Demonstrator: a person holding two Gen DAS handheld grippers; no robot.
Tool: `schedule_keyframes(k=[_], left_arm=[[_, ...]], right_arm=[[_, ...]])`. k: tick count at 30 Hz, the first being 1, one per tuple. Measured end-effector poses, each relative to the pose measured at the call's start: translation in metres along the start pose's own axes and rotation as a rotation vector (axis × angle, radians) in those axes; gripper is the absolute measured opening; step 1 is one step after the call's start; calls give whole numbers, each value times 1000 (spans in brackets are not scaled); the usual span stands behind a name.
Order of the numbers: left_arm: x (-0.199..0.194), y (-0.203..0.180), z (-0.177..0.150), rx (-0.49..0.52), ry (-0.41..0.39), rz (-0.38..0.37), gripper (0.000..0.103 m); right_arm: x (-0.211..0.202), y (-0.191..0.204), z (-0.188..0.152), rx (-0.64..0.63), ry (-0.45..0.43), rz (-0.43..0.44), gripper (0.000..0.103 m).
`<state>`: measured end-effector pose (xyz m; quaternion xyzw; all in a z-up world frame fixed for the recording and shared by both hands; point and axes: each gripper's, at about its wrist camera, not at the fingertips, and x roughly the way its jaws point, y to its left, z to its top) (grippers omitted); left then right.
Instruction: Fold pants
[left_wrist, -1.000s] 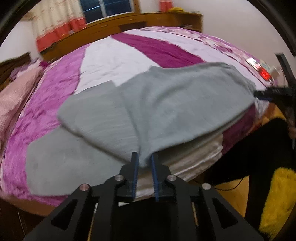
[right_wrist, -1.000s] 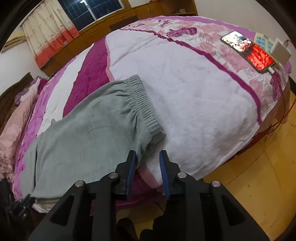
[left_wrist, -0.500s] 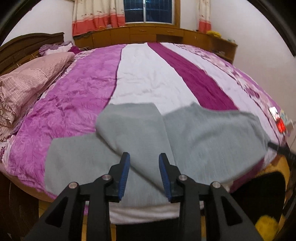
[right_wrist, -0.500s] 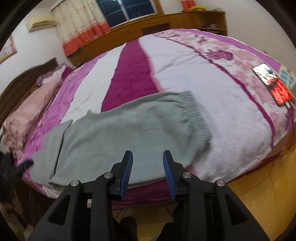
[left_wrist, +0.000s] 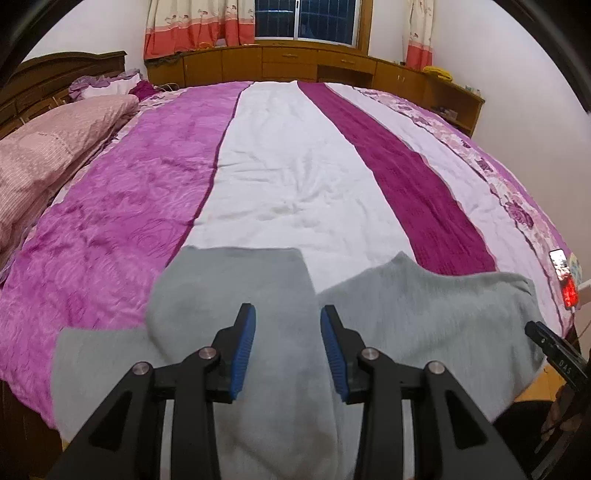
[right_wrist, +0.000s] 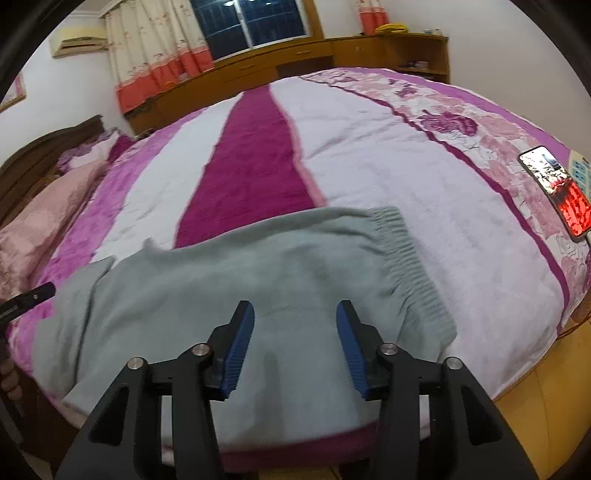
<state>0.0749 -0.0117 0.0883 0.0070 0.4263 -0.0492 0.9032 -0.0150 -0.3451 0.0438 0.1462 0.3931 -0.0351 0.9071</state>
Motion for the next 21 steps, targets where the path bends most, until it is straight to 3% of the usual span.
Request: schedule_keyframes(k=[10, 15, 21], left_arm=[[68, -21, 22, 12, 101, 29, 38], [102, -21, 25, 48, 161, 116, 38], [118, -23, 23, 68, 143, 149, 39]], right_arm=[[35, -16, 5, 36, -28, 12, 43], [39, -11, 4, 12, -32, -2, 50], [41, -11, 4, 12, -28, 0, 53]])
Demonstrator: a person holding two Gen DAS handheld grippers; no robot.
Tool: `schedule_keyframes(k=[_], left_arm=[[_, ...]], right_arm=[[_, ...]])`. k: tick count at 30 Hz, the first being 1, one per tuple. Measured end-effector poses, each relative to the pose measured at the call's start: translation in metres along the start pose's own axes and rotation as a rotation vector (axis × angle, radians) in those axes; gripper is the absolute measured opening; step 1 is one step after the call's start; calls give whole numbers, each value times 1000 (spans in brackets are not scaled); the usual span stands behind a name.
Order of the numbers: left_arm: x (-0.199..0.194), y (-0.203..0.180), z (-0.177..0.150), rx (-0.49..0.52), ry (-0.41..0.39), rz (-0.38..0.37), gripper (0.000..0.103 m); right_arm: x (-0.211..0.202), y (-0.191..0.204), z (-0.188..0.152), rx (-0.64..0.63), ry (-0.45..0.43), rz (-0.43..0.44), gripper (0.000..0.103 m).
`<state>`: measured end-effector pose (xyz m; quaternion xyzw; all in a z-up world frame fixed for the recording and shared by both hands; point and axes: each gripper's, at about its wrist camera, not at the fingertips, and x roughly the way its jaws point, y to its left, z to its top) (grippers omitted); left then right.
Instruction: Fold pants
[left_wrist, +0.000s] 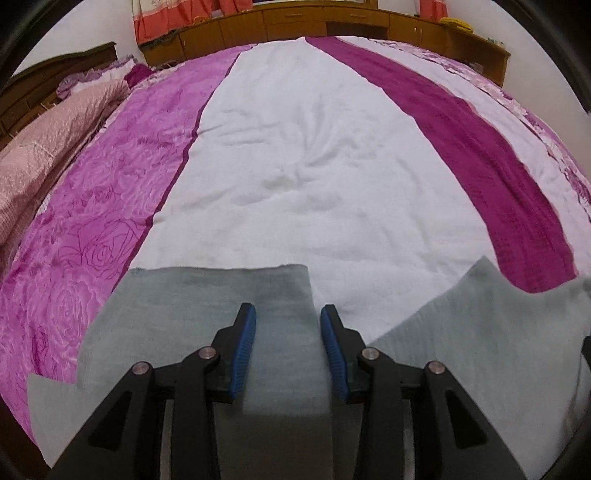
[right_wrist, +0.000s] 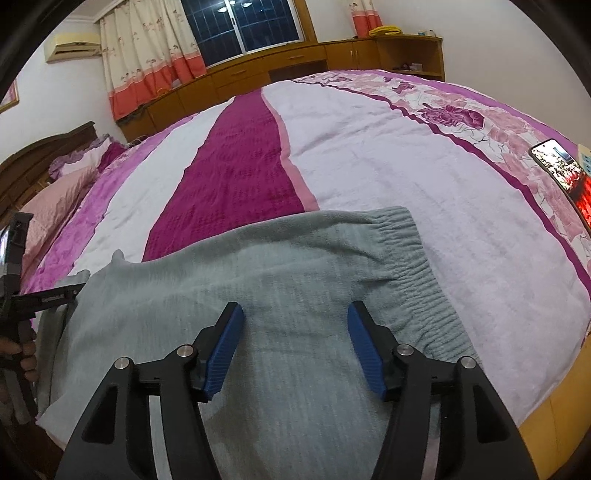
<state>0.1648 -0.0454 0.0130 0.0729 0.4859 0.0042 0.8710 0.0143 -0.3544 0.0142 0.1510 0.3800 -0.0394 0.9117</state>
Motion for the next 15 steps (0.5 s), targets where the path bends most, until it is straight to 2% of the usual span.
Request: schedule_keyframes(k=[3, 4, 5, 7, 11, 15], left_arm=[[3, 0, 1, -2, -12, 10, 37], [3, 0, 2, -6, -17, 5, 28], [2, 0, 3, -8, -20, -1, 14], [0, 3, 2, -12, -21, -5, 6], [-9, 10, 0, -4, -49, -24, 5], [-19, 21, -2, -59, -57, -51, 4]], right_arm=[[1, -1, 1, 0, 2, 6, 54], [1, -1, 0, 1, 3, 7, 54], [1, -1, 1, 3, 3, 9, 54], [0, -2, 1, 7, 3, 14, 54], [1, -4, 2, 35, 4, 29, 54], [2, -4, 4, 52, 7, 36, 54]])
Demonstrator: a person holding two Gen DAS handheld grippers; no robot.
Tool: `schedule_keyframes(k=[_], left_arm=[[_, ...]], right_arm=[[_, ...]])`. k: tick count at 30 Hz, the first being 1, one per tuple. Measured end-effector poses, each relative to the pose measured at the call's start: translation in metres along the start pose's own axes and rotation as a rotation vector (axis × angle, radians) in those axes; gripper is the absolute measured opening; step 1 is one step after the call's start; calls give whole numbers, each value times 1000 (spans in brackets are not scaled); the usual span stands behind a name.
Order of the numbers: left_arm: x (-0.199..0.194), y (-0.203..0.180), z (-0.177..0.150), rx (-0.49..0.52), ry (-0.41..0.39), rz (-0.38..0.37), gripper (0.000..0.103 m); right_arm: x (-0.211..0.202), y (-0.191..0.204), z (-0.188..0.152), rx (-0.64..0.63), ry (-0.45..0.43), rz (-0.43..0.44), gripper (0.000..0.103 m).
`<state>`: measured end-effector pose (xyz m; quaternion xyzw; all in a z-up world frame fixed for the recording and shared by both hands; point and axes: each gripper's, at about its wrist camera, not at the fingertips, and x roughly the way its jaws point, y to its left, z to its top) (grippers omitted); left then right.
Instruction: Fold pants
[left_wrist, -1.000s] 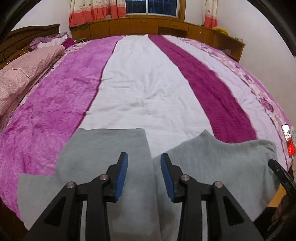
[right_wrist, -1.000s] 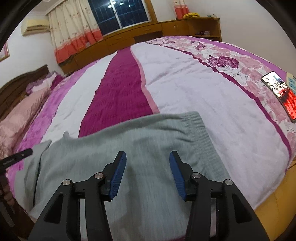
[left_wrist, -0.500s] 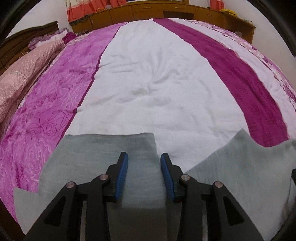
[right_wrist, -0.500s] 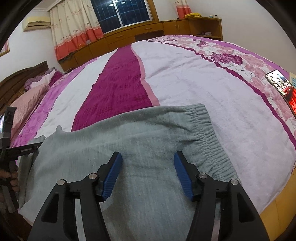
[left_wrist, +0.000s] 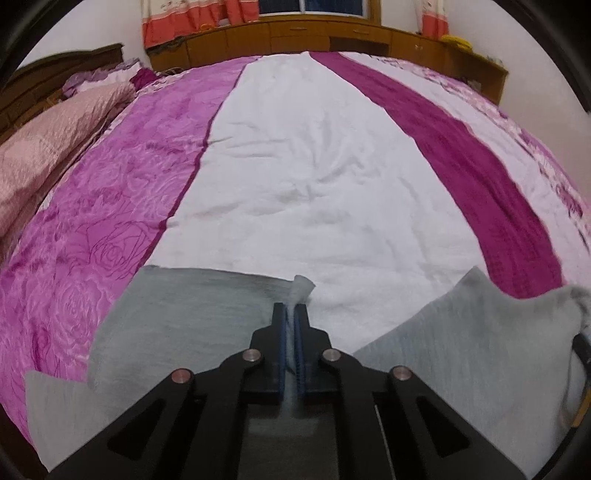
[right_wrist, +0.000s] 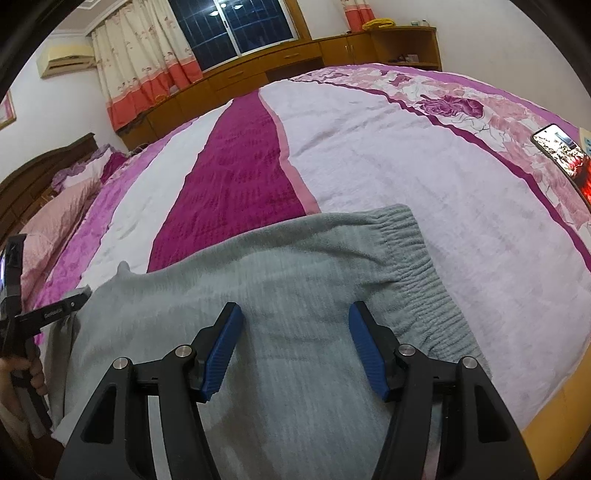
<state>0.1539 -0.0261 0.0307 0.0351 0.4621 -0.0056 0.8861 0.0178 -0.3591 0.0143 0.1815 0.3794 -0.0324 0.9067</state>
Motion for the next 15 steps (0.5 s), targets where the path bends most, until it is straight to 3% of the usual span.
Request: schedule_keyframes(k=[8, 15], left_arm=[[-59, 29, -4, -75, -96, 4, 4], [-107, 75, -24, -111, -146, 97, 4]], right_arm=[[-6, -5, -1, 18, -5, 47, 54], [-9, -13, 0, 65, 3, 115, 54]])
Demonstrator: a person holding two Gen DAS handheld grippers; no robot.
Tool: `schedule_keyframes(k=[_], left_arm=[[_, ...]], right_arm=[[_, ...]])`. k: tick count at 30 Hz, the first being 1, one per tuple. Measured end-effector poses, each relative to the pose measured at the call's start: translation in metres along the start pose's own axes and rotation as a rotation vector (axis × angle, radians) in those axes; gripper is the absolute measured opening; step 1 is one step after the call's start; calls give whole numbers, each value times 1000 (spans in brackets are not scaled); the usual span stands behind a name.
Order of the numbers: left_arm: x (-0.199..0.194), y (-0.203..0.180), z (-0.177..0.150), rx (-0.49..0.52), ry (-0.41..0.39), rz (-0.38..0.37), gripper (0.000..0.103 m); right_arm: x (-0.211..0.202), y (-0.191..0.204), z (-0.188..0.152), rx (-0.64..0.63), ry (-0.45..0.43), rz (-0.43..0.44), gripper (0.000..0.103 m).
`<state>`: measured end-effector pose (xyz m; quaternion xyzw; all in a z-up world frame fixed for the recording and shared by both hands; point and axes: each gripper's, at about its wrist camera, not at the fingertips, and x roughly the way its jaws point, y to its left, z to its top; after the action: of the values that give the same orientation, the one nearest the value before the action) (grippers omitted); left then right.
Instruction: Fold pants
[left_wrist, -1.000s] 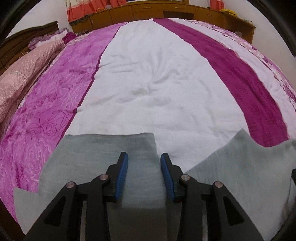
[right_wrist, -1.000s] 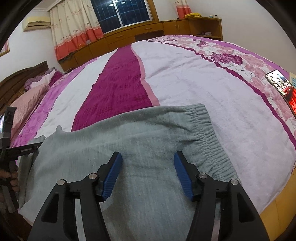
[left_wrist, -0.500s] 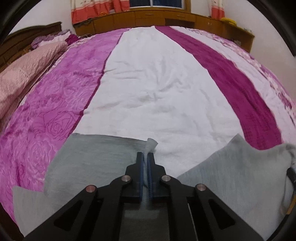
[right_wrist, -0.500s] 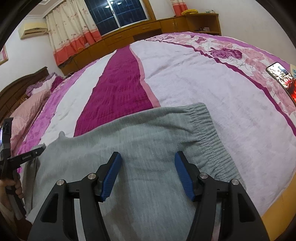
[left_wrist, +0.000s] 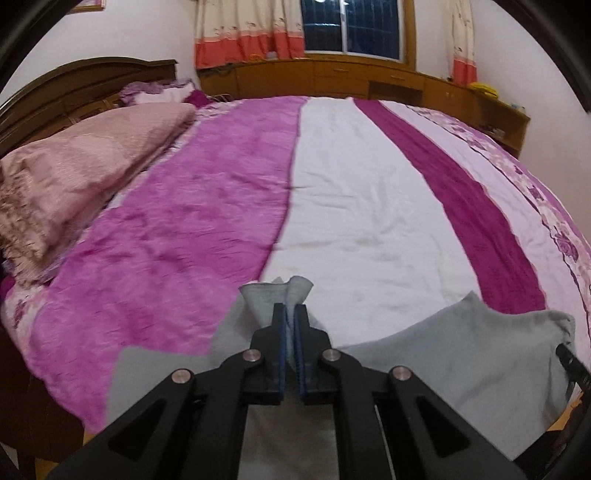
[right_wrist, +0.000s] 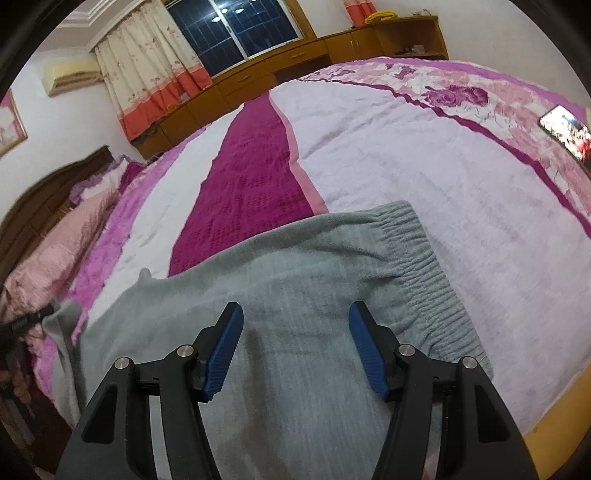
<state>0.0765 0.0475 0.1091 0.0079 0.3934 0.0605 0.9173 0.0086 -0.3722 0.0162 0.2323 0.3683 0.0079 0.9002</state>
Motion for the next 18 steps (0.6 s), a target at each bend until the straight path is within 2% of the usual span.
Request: schedule_keyframes(k=[4, 8, 14, 18], left_arm=[[-21, 35, -19, -35, -13, 63, 4], [-29, 74, -48, -88, 11, 107, 4], [-14, 117, -96, -161, 117, 146, 4], [3, 125, -120, -179, 171, 135, 4]], right_arm=[[-5, -4, 0, 40, -8, 45, 54], [-7, -2, -1, 34, -9, 56, 54], [-4, 2, -1, 22, 7, 47, 54], [-2, 5, -3, 1, 12, 29, 54]])
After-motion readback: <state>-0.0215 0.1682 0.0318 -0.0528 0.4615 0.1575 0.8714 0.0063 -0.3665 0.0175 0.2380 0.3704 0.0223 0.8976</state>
